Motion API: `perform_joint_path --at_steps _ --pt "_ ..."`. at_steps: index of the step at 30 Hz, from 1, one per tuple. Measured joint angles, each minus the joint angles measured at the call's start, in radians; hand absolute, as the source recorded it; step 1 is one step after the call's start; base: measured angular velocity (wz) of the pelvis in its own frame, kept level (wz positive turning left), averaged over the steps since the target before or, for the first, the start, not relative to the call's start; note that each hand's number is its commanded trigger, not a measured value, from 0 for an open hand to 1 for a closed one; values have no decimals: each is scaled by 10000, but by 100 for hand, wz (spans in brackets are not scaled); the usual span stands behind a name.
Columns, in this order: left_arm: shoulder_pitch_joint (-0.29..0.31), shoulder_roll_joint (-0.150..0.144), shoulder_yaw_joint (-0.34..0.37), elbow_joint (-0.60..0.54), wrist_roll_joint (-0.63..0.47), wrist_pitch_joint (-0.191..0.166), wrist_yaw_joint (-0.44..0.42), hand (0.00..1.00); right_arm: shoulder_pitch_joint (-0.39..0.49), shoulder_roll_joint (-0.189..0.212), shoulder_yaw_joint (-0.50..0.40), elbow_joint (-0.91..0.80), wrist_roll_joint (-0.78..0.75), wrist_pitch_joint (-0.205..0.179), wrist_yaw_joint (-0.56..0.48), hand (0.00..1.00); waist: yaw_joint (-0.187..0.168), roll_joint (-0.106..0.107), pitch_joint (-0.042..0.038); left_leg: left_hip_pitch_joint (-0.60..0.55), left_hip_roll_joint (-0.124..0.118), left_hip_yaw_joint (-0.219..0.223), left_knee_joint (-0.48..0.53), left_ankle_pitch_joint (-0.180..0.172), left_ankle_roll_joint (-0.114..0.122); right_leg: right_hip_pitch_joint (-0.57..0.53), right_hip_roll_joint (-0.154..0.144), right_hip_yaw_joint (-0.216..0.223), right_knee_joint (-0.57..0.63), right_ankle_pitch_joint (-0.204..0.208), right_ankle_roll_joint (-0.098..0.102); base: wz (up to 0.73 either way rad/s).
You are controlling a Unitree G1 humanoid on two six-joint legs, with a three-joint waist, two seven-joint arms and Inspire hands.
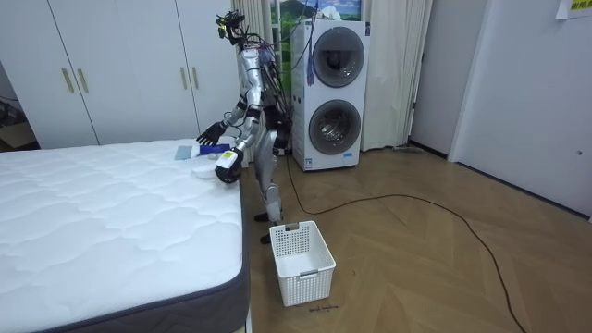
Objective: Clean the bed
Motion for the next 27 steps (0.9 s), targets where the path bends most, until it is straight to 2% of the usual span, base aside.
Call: perform_joint_path --at_steps 5,10,16,23,27 --pt "-7 -199 -10 5 -7 18 26 100 -32 79 7 -25 418 85 92 0 50 -2 -1 16 -6 14 58 -18 25 -26 -71 3 196 -115 8 3" --pt "-32 -254 -12 71 -5 -3 65 100 -357 401 -9 -152 852 85 259 0 44 6 3 9 3 -24 132 -31 5 -56 -77 0 316 -145 -37 1" --pt "-17 -293 -85 106 5 68 78 100 -461 473 -3 -885 855 77 262 0 47 54 9 -145 34 -2 235 -45 11 -145 -70 -42 322 -121 -45 1" --pt "-4 -351 -147 104 -14 137 77 100 -463 505 -3 -975 905 77 355 0 77 131 -15 -137 11 -3 187 -53 15 -134 -68 -51 277 -111 -37 0" --pt "11 -547 -204 98 -31 199 79 100 -461 509 0 -944 1330 80 371 0 122 223 -34 -110 -2 -1 133 -52 16 -130 -76 -47 272 -116 -30 0"
